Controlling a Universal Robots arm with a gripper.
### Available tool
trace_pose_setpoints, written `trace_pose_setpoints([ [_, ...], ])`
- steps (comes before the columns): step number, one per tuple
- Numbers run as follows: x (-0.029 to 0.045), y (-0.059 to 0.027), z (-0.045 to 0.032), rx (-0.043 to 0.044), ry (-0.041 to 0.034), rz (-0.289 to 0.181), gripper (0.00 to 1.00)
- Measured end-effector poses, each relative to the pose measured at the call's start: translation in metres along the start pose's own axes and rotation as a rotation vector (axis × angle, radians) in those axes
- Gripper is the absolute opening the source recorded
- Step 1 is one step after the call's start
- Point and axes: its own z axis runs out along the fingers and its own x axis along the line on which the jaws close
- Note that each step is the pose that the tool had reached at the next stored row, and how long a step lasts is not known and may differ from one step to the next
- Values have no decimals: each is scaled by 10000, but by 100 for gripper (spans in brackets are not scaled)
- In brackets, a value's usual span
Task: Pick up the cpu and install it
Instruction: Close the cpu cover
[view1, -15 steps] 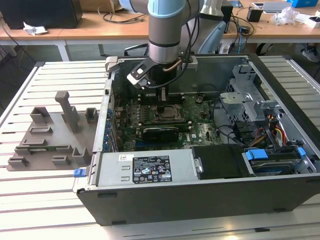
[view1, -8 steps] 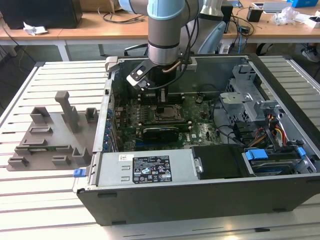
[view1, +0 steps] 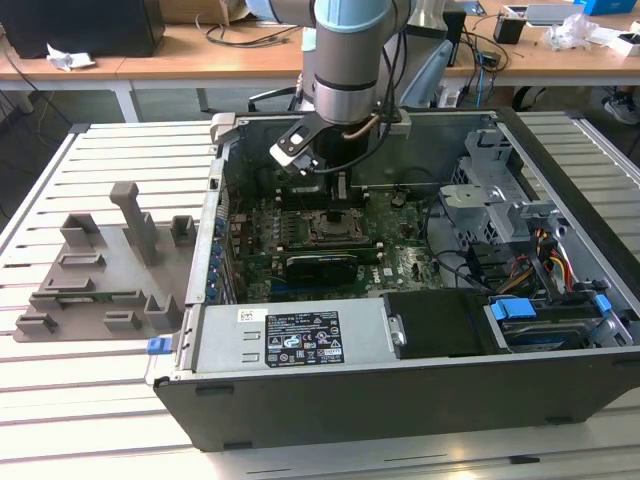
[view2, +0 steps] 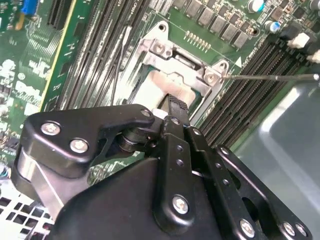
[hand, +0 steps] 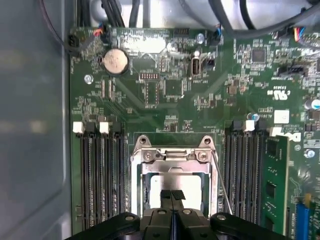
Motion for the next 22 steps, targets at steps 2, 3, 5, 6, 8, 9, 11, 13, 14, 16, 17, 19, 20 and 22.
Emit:
trace_pose_setpoints([
  [2,-1,3,-67,0,1,2,11],
  [3,-2,2,-104,1,0,1,11],
  [5,-4,1,-166,1,0,0,11],
  [6,-4,0,-179,1,1,0,11],
  [8,-5,0,-191,1,0,1,11],
  [9,-5,0,-197,1,1,0,11],
  [11,-5,-1,-211,1,1,0,11],
  [13,-6,-1,-229,1,0,1,11],
  [14,-6,-2,-245,1,0,0,11],
  [16,-6,-2,-253,1,1,1,11],
  [17,-6,-2,-259,1,0,0,11],
  [19,-7,-3,-278,1,0,0,11],
  [20,-7,-3,-285,1,1,0,11],
  [22,-7,-3,-300,1,1,0,11],
])
